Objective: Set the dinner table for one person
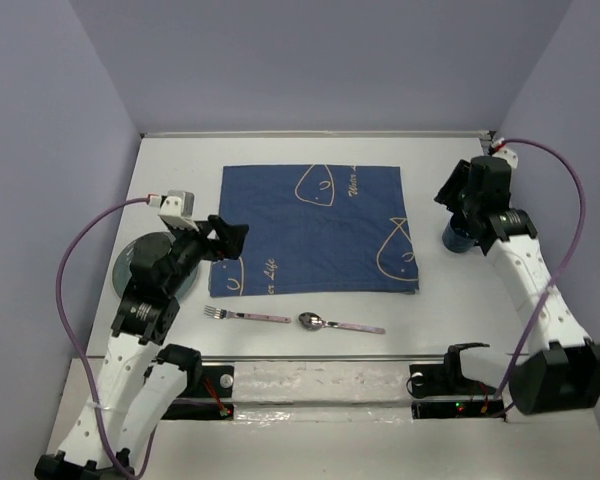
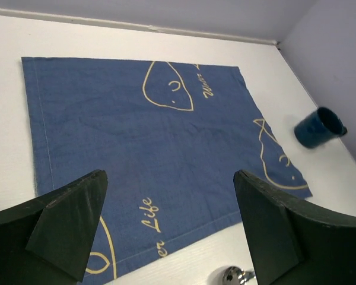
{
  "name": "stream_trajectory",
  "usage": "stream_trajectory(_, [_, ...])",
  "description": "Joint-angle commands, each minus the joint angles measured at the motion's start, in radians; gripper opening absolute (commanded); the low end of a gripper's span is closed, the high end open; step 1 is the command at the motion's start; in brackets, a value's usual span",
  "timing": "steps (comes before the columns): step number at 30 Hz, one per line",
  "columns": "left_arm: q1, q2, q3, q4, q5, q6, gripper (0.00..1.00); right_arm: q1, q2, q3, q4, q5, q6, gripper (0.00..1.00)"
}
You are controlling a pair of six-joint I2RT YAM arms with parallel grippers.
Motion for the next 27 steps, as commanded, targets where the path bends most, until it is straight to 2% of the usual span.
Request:
stream_trajectory(1, [-0.063, -0.135, -0.039, 0.067, 0.022, 0.105, 0.99, -0.001, 0.174, 0.085, -0.056, 0.228, -0.094, 0.58])
stream_trajectory(6, [-0.14, -0.181, -0.039, 0.067, -0.029, 0.132, 0.99, -0.033, 0.313, 0.125, -0.061, 0.279, -0.121, 0.56])
stream_trajectory(8, [-0.166, -0.186, -0.037, 0.067, -0.037, 0.135, 0.99, -0.058, 0.359, 0.151, -0.07, 0.219, -0.128, 0.55])
stream_trajectory(12, [-0.198, -0.192, -0.034, 0.061, -0.044, 0.143, 0.99, -0.084, 0.433, 0.178, -0.065, 0.197, -0.117, 0.52])
stream_trajectory(19, [-0.217, -0.194, -0.034, 0.06, -0.083, 0.143, 0.99, -0.119, 0.542, 0.182, -0.052, 0.107, -0.108, 0.41])
stream_trajectory(21, [-0.22, -0.191, -0.034, 0.058, -0.089, 0.142, 0.99, -0.129, 0.564, 0.173, -0.033, 0.093, -0.102, 0.33])
stream_trajectory(27, [-0.221, -0.181, -0.036, 0.058, -0.095, 0.143, 0.99, -0.129, 0.6, 0.167, 0.01, 0.091, -0.118, 0.23])
